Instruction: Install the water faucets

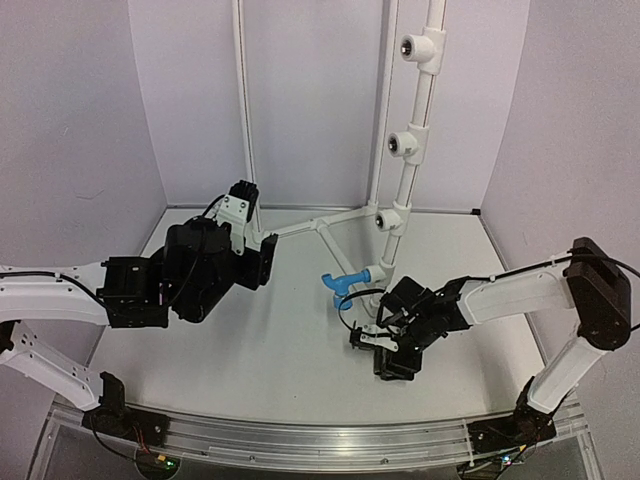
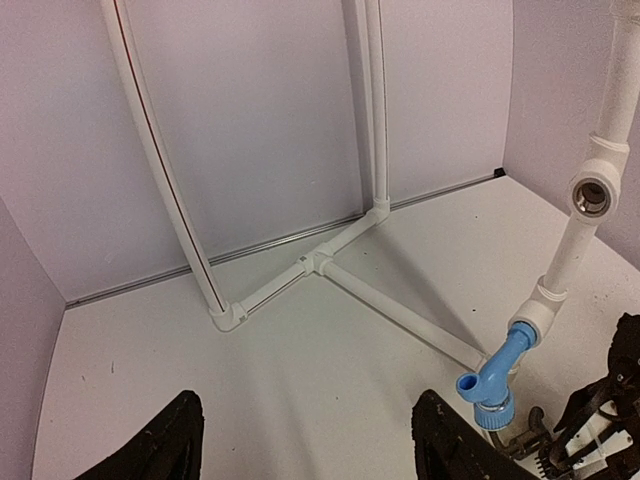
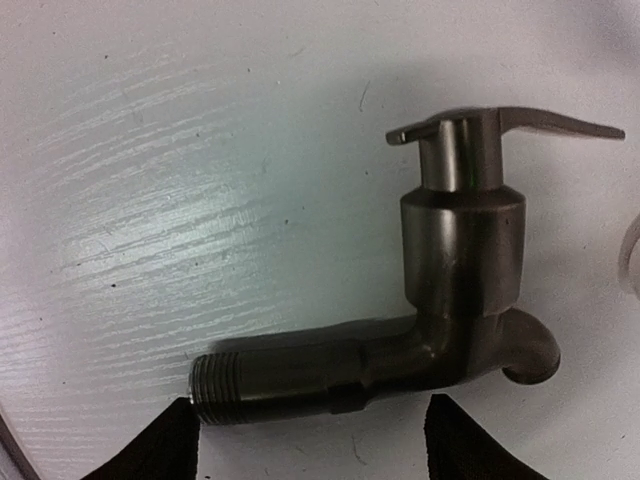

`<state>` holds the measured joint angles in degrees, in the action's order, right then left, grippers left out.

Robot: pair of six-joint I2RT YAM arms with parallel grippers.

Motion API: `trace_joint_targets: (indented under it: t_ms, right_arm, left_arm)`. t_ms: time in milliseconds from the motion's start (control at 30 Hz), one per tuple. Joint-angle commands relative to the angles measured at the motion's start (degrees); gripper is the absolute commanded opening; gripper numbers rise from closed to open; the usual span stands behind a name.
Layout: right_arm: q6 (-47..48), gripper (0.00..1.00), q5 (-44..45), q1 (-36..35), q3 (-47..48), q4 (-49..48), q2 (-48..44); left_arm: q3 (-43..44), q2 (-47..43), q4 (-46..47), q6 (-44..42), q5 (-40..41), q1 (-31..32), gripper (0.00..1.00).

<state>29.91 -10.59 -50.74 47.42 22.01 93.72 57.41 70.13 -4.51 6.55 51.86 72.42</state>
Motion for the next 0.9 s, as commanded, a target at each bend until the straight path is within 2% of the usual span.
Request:
trace_joint_targets:
  t_ms: [0, 167, 400, 700, 800, 867]
  right_arm:
    - [-2.7, 0.81, -0.2, -0.7, 1.9, 5.5, -6.0]
    - [-2.1, 0.92, -0.6, -0.7, 3.6, 8.0, -4.5]
    - [-5.1, 0.98, -1.4, -0.7, 8.6, 7.1, 2.5]
    - [-6.6, 0.98, -3.9, -0.7, 11.5, 5.5, 9.1]
    - [-8.0, 0.98, -2.1, -1.4, 12.5, 3.7, 10.7]
    - [-8.5, 0.95, -0.4, -2.4, 12.7, 1.9, 11.1]
  left_arm:
    - [0.6, -2.3, -1.4, 1.5, 1.7, 0.0, 0.71]
    - [0.4, -2.8, -1.5, 1.6, 2.5, -0.1, 0.71]
    - [0.8, -2.8, -1.7, 1.9, 2.6, 0.0, 0.71]
    - [0.3, -5.1, -2.3, 2.3, 3.5, 0.0, 0.71]
    - [0.3, -5.3, -2.8, 2.2, 3.5, 0.0, 0.71]
    - [0.4, -5.3, -3.0, 2.2, 3.6, 0.1, 0.71]
